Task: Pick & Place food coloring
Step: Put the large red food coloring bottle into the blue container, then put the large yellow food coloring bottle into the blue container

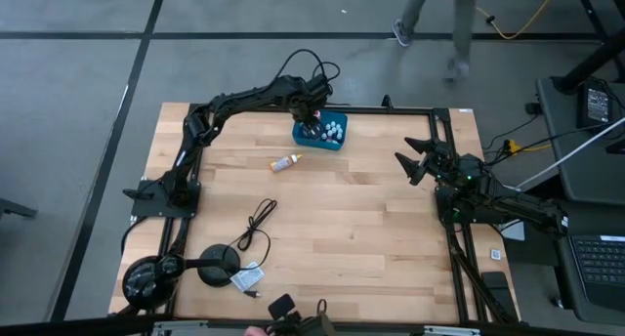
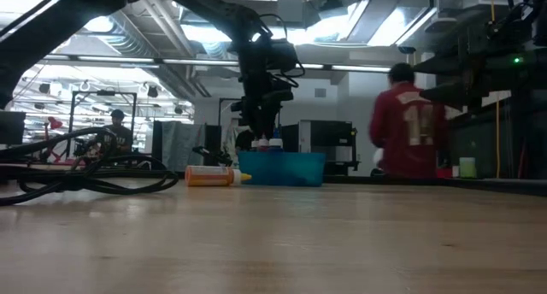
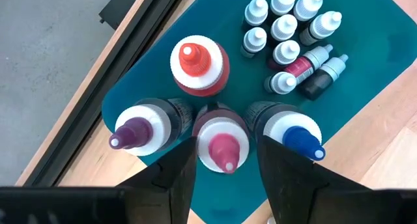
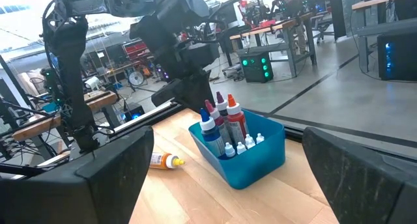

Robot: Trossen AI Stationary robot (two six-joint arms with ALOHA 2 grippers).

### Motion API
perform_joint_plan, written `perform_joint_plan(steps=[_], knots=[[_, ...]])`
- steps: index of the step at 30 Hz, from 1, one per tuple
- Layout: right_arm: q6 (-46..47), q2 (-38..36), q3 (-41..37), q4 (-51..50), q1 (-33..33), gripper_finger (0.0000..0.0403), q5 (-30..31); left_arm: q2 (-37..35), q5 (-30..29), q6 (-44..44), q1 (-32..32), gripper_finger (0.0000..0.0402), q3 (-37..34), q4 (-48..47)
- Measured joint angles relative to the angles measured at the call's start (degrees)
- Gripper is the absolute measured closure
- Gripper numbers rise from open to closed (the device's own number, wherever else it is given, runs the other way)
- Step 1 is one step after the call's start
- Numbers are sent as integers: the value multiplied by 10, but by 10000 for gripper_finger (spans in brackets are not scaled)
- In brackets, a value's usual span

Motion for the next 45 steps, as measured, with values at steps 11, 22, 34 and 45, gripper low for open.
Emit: perform_joint_plan(steps=[11, 22, 34, 45], knots=[[0, 0, 0, 0, 0, 11, 0, -8, -11, -5, 0, 245, 42, -27], [0, 0, 0, 0, 0, 11, 0, -73, -41, -5, -36, 208, 48, -68], [0, 0, 0, 0, 0, 11, 0, -71, -39, -26, -84, 158, 60, -252], [0, 0, 0, 0, 0, 11, 0, 1, -9, -38, -107, 158, 60, -315]])
